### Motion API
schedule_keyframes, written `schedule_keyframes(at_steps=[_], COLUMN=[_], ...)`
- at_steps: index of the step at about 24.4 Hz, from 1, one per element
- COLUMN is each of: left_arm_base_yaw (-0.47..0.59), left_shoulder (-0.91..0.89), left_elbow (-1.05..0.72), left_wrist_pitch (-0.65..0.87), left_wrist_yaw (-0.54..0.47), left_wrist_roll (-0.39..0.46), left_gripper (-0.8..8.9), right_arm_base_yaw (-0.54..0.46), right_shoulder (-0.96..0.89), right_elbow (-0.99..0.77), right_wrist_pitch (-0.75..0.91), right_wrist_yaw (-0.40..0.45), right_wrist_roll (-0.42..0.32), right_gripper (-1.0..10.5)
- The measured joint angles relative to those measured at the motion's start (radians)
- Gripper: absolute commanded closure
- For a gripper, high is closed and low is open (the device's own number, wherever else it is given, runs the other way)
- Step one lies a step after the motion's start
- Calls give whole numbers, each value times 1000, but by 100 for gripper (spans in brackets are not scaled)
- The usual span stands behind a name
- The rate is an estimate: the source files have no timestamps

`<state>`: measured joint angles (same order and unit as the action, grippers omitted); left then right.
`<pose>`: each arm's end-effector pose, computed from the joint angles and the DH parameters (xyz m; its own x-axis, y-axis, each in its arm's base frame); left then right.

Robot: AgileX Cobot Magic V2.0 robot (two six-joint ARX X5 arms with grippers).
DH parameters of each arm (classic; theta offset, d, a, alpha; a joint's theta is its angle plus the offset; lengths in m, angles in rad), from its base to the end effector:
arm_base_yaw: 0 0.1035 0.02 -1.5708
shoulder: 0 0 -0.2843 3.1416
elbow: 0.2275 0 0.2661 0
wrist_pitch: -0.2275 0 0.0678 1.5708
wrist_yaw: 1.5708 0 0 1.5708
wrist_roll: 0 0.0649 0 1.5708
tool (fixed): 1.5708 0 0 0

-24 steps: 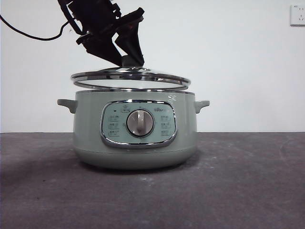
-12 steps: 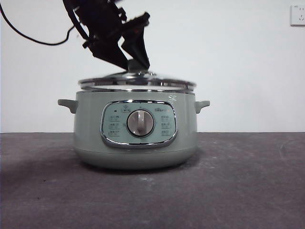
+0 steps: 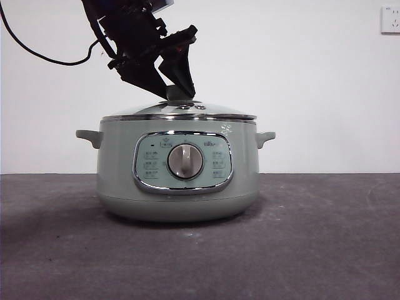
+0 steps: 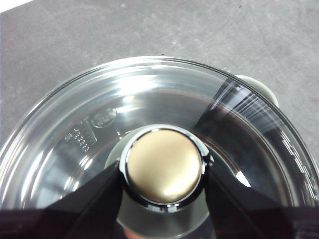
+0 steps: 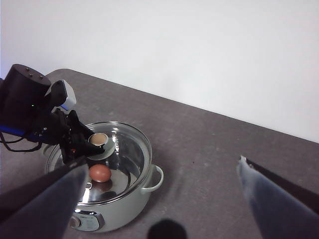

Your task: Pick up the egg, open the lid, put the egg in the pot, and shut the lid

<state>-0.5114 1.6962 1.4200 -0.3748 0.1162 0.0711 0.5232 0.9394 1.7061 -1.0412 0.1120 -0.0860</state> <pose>0.3683 -0.2153 0.2925 0.6323 -0.4878 -0.6019 0.6026 0.7979 -0.0136 0.1116 0.0560 0.5202 0.8844 0.3811 -0.2694 -0.4220 0.8995 -0.1129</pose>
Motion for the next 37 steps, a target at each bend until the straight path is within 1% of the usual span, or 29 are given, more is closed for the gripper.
schedule_keyframes(at_steps=[8, 10, 11, 12, 13, 15, 16, 17, 24, 29, 31, 35, 37], left_arm_base_yaw=[-1, -1, 0, -1, -1, -1, -1, -1, -2, -2, -2, -2, -2], left_shoulder=[0, 0, 0, 0, 0, 0, 0, 0, -16, -87, -137, -244, -306], left_elbow=[6, 7, 8, 8, 8, 8, 8, 8, 8, 8, 8, 8, 8], left_wrist_pitch=[-33, -37, -38, -38, -39, -38, -38, -38, -74, -96, -129, -226, -285], left_wrist_yaw=[0, -1, -2, -2, -2, -2, -2, -2, -5, -6, -6, 1, 31], left_wrist_roll=[-3, -3, -3, -3, -3, -3, -3, -3, 0, 0, 0, -5, -14], left_gripper=[822, 803, 770, 678, 563, 254, 168, 154, 154, 154, 154, 155, 155], right_arm_base_yaw=[0, 0, 0, 0, 0, 0, 0, 0, 0, 0, 0, 0, 0], right_shoulder=[1, 2, 3, 3, 3, 5, 5, 5, 13, 26, 35, 55, 70], right_elbow=[0, 0, 0, 0, 0, 0, 0, 0, 0, 0, 0, 0, 0], right_wrist_pitch=[0, 0, 0, 0, 0, 0, -2, -6, -68, -125, -155, -210, -241], right_wrist_yaw=[0, 0, 0, 0, 0, 0, 0, -2, -7, -14, -58, -174, -218], right_wrist_roll=[0, 0, 0, 0, 0, 0, 0, 0, 0, 0, 0, 8, 12], right_gripper=[442, 442, 442, 442, 442, 442, 442, 442, 442, 442, 442, 443, 443])
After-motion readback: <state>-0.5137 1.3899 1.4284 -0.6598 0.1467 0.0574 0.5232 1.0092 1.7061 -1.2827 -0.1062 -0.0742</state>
